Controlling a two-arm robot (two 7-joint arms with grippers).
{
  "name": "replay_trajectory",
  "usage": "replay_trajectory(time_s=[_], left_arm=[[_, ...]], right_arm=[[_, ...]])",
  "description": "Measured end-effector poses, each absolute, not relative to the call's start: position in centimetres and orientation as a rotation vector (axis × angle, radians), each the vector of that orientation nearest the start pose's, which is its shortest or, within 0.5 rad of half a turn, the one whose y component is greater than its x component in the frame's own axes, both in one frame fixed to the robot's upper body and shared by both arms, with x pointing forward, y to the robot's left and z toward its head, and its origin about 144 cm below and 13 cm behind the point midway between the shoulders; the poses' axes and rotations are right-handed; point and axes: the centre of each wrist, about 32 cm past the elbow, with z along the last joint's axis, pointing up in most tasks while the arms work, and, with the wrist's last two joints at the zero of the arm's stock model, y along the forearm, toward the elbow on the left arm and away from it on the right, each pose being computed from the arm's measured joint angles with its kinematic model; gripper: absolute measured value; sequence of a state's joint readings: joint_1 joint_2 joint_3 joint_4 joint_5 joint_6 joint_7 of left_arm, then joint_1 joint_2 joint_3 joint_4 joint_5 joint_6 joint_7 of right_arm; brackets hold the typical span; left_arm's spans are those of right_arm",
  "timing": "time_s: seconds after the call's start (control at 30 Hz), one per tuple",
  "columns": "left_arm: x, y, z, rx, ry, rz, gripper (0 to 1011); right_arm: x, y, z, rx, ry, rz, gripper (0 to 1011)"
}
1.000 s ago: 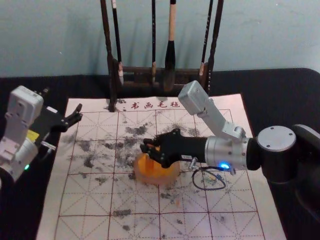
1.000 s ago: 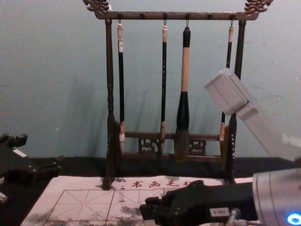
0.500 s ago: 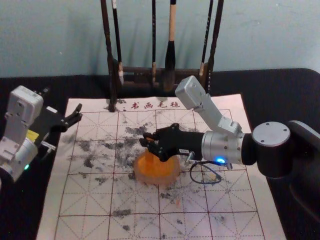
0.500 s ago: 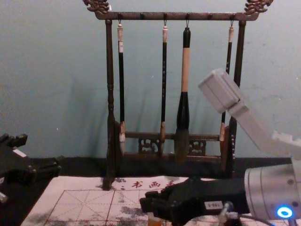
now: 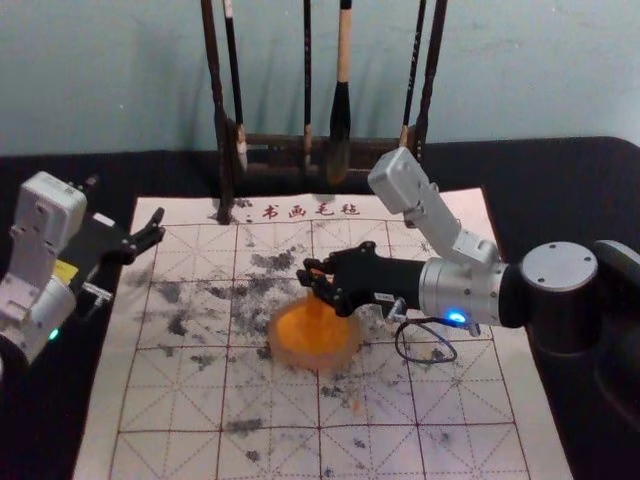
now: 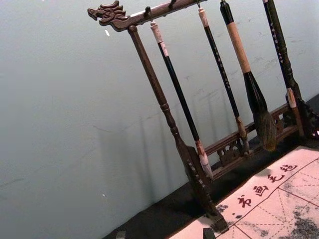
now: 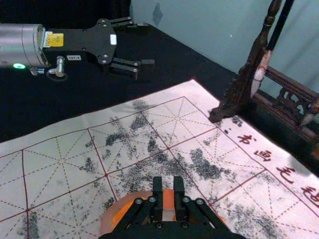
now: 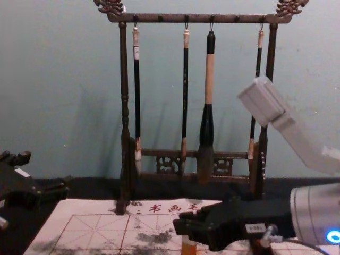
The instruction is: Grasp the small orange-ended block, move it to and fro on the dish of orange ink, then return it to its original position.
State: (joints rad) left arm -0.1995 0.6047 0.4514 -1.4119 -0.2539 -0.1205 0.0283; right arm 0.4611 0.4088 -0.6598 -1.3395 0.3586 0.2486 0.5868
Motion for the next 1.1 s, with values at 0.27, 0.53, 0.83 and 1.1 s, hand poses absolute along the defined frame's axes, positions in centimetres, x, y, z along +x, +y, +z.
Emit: replay_trajectory(time_s=[0.27, 0.53, 0.83, 1.1], left_arm=[[48.9, 31.0, 114.0, 0.305, -0.285, 1.248, 1001], [48.9, 31.0, 114.0, 0.304, -0.285, 1.248, 1001], [48.9, 31.0, 114.0, 0.305, -0.285, 1.248, 1001], [48.9, 31.0, 114.0, 0.305, -0.285, 1.248, 1001]], right_arm=[[53.9, -20.5, 117.6, -0.379, 0.075, -0.536, 125], [53.4, -21.2, 117.8, -0.379, 0.073, -0.539, 125], [53.0, -21.7, 118.1, -0.368, 0.073, -0.542, 125], [52.4, -21.9, 118.0, -0.374, 0.068, -0.519, 125]])
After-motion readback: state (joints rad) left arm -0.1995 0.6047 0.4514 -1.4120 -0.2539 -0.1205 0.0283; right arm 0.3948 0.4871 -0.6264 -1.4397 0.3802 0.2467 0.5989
